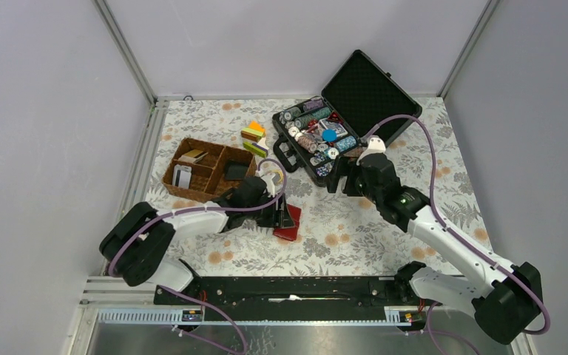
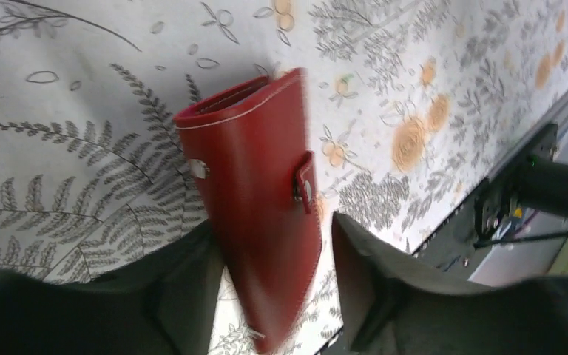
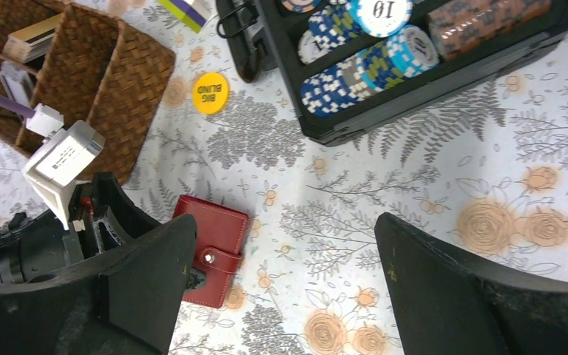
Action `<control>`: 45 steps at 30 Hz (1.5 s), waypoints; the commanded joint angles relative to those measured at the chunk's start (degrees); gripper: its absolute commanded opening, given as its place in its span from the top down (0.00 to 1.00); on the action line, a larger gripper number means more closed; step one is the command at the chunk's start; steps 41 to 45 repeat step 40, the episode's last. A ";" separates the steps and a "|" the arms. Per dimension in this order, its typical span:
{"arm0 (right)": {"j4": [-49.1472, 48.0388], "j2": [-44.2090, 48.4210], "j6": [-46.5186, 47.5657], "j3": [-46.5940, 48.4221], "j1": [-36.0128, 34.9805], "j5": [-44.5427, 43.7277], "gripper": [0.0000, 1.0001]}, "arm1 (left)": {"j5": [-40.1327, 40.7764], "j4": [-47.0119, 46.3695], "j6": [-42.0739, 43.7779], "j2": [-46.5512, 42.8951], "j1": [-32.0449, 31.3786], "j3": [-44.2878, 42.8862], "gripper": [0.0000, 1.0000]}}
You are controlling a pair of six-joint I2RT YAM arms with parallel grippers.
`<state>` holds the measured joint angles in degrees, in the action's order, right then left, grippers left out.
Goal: Put the credit cards into the card holder
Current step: Place the card holder at the center of the board, then reset both arms
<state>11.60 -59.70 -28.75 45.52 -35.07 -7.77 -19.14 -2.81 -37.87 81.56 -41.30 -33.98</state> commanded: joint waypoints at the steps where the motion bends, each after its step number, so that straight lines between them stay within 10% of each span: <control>1: -0.44 2.54 3.96 -1.26 2.36 0.07 0.01 | 6.85 -6.76 2.15 1.46 -0.17 -0.12 0.32; 6: 1.77 2.51 5.38 -0.96 5.19 -0.05 0.00 | 12.56 -1.30 4.47 -5.19 -0.19 -2.09 0.02; 22: 7.16 10.24 8.73 1.56 7.65 -20.90 0.00 | 25.07 36.90 13.75 -35.98 26.01 -19.26 0.01; 45: 3.64 19.70 10.14 -2.64 7.62 -23.11 0.01 | 31.17 36.84 16.73 -46.17 32.68 -12.83 0.01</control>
